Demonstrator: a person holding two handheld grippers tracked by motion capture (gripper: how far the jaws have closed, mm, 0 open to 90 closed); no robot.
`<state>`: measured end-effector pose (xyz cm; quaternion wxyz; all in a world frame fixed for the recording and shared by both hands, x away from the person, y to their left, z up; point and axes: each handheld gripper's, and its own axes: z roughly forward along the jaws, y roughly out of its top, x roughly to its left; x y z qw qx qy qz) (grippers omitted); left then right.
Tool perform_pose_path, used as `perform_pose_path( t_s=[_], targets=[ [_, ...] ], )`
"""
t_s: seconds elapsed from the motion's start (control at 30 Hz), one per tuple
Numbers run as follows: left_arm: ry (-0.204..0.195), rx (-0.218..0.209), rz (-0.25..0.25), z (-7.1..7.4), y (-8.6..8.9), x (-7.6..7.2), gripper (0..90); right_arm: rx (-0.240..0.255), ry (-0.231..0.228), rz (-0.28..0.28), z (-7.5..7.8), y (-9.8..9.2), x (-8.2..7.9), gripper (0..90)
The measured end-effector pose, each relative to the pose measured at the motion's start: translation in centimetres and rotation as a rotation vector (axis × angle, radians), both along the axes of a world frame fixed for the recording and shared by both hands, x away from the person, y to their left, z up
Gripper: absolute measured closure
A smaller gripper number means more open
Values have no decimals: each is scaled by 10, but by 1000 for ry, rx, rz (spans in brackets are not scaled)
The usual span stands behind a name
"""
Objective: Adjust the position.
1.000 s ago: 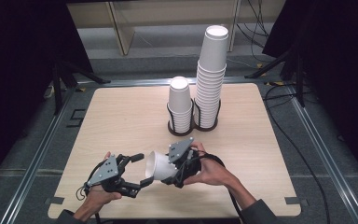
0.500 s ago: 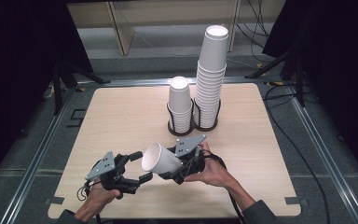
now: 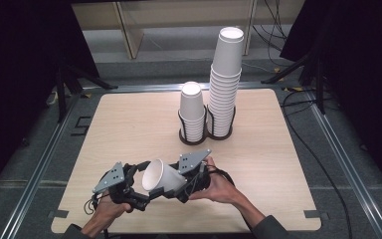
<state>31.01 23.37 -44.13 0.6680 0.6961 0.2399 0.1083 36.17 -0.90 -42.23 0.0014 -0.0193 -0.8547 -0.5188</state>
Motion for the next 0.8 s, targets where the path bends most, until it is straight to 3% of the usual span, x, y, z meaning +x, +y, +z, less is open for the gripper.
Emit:
perform_pose_path(
  t_s=[0.17, 0.3, 0.37, 0.47, 0.57, 0.6, 0.63, 0.7, 0.73, 0.77, 0.8],
  targets=[
    [1, -9, -14, 0, -1, -1, 13, 5, 27, 16, -5, 6, -2, 193],
    [3, 10, -13, 2, 0, -1, 46, -3, 29, 20, -7, 9, -2, 188],
    [6, 26, -15, 2, 0, -1, 56, -12, -5, 17, -7, 9, -2, 185],
    [-10, 82, -7, 2, -3, -1, 64, -72, -9, -9, -7, 10, -5, 173],
    [-24, 115, -7, 3, -5, -2, 68, -131, -43, -24, -5, 10, -8, 171],
    [-34, 115, -16, 2, -5, -1, 69, -166, -77, -26, -4, 11, -9, 165],
    [-25, 140, -6, 2, -5, -2, 70, -188, -89, -25, -3, 12, -11, 165],
    [-31, 154, -11, 1, -6, -2, 71, -216, -107, -34, -2, 13, -13, 166],
    [-34, 139, -14, 0, -7, -1, 72, -228, -116, -36, -2, 14, -13, 168],
    [-33, 190, -11, 2, -6, -2, 72, -235, -117, -35, -1, 14, -13, 169],
    [-30, 192, -12, 2, -6, -2, 73, -240, -116, -33, -2, 15, -14, 170]
  ],
)
